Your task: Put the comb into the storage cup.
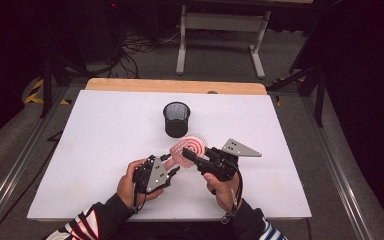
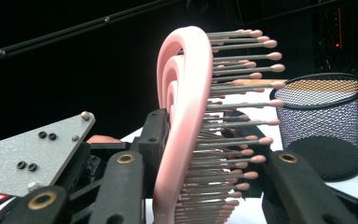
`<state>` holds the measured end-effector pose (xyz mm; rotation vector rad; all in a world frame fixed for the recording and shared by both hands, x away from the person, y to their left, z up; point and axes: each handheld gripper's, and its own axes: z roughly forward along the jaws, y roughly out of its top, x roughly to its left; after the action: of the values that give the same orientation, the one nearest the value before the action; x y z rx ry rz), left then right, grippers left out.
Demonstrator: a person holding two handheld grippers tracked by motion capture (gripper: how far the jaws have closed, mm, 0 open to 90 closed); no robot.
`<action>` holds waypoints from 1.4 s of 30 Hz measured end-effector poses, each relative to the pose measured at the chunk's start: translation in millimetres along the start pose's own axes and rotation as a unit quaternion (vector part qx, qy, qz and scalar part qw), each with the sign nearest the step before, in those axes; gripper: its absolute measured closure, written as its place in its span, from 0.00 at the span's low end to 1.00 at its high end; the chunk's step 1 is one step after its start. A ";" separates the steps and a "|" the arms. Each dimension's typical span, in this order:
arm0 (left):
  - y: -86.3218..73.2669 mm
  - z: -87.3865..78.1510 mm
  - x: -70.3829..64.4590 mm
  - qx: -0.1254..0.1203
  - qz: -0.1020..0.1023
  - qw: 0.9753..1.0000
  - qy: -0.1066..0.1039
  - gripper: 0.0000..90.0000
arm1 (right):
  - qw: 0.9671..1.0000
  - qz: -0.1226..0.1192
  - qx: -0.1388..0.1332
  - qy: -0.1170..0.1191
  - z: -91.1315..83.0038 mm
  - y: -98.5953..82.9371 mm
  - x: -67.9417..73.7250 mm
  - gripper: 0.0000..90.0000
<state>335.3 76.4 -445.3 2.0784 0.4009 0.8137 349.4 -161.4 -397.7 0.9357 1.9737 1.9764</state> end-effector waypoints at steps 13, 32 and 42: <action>-9.4 -11.2 9.8 -0.016 -0.022 0.999 -0.032 0.30 | 0.999 -0.030 -0.009 -0.020 -20.3 8.7 -4.8 0.70; -28.7 -41.6 41.6 -0.050 -0.045 0.997 -0.034 0.14 | 0.997 -0.062 -0.017 -0.039 -33.2 18.7 -4.3 0.70; -52.8 -65.2 57.2 -0.050 -0.076 0.996 -0.022 0.11 | 0.996 -0.071 -0.020 -0.050 -36.8 24.9 -6.6 0.70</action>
<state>333.9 177.6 -436.7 1.9439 0.4776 0.6820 341.5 -197.8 -372.6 0.8420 1.8830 1.8481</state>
